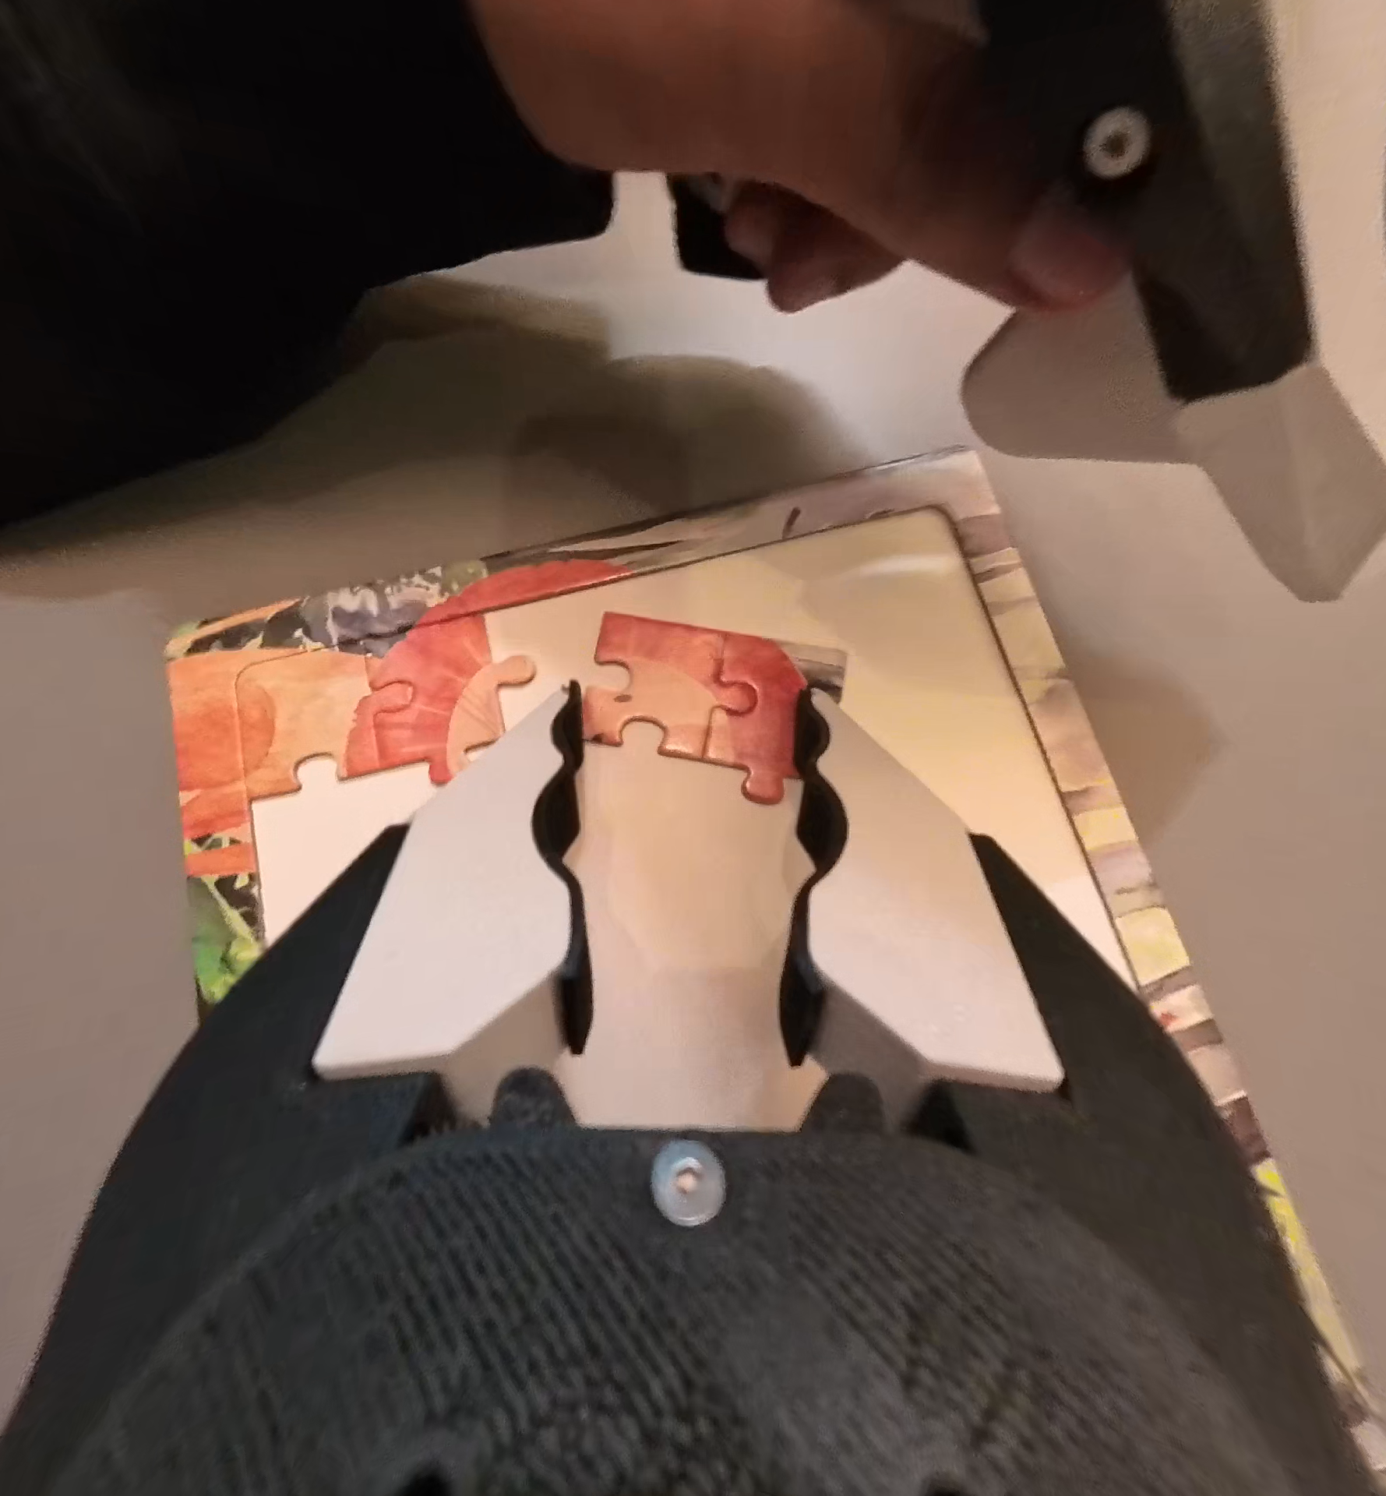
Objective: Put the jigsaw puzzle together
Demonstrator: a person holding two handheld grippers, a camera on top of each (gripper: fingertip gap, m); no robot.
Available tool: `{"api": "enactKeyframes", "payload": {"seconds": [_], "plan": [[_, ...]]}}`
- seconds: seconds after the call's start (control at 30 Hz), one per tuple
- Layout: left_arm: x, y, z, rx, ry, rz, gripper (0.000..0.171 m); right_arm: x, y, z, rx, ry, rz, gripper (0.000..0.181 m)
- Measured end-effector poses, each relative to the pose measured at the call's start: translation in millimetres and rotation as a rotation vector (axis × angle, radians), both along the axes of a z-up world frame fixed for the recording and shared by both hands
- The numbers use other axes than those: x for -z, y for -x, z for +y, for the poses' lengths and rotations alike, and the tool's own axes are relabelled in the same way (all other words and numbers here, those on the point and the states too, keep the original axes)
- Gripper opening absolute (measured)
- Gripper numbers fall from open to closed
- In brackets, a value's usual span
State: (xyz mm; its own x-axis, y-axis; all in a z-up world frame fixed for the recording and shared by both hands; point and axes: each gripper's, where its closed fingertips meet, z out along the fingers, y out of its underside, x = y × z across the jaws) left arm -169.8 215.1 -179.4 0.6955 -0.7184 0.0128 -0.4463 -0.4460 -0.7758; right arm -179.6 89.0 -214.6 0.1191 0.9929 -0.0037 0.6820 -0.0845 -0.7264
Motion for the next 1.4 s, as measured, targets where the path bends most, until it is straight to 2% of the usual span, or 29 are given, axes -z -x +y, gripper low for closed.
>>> {"api": "enactKeyframes", "payload": {"seconds": [0.17, 0.23, 0.27, 0.33, 0.4, 0.5, 0.7, 0.93, 1.13, 1.4], "plan": [[2.9, 0.6, 1.8, -0.003, 0.007, -0.031, 0.012, -5.4, -8.4, -6.4, -0.043, -0.023, 0.009, 0.051], [2.1, -2.8, 0.9, 0.004, 0.010, -0.048, 0.012, -15.6, -7.2, -8.8, -0.048, -0.014, 0.055, 0.050], [2.2, -3.8, 0.8, 0.006, 0.007, -0.048, 0.012, -21.5, -5.7, -10.8, -0.055, -0.006, 0.082, 0.039], [3.9, -4.6, 0.7, 0.007, 0.006, -0.039, 0.012, -31.8, -1.1, -14.3, -0.062, 0.015, 0.130, 0.040], [7.1, -4.9, 0.7, 0.008, 0.013, -0.032, 0.012, -25.9, -0.8, -16.4, -0.062, 0.049, 0.077, 0.054], [13.8, -4.8, 0.7, 0.008, 0.030, -0.018, 0.012, -12.8, -8.7, -9.4, -0.016, 0.007, -0.037, 0.062], [24.1, -5.1, 0.3, 0.011, 0.035, 0.044, 0.012, -13.7, -13.3, 4.5, 0.159, -0.053, -0.065, 0.066], [29.0, -5.7, 0.1, 0.014, 0.032, 0.076, 0.012, 1.3, -7.6, -1.0, 0.243, 0.016, -0.063, 0.068], [26.4, -5.6, 0.4, 0.012, 0.025, 0.070, 0.012, -0.7, -1.4, -3.6, 0.221, 0.037, -0.051, 0.075], [26.4, -5.7, 0.5, 0.012, 0.023, 0.071, 0.012, 0.7, 3.7, -6.5, 0.168, 0.019, -0.050, 0.069]]}}
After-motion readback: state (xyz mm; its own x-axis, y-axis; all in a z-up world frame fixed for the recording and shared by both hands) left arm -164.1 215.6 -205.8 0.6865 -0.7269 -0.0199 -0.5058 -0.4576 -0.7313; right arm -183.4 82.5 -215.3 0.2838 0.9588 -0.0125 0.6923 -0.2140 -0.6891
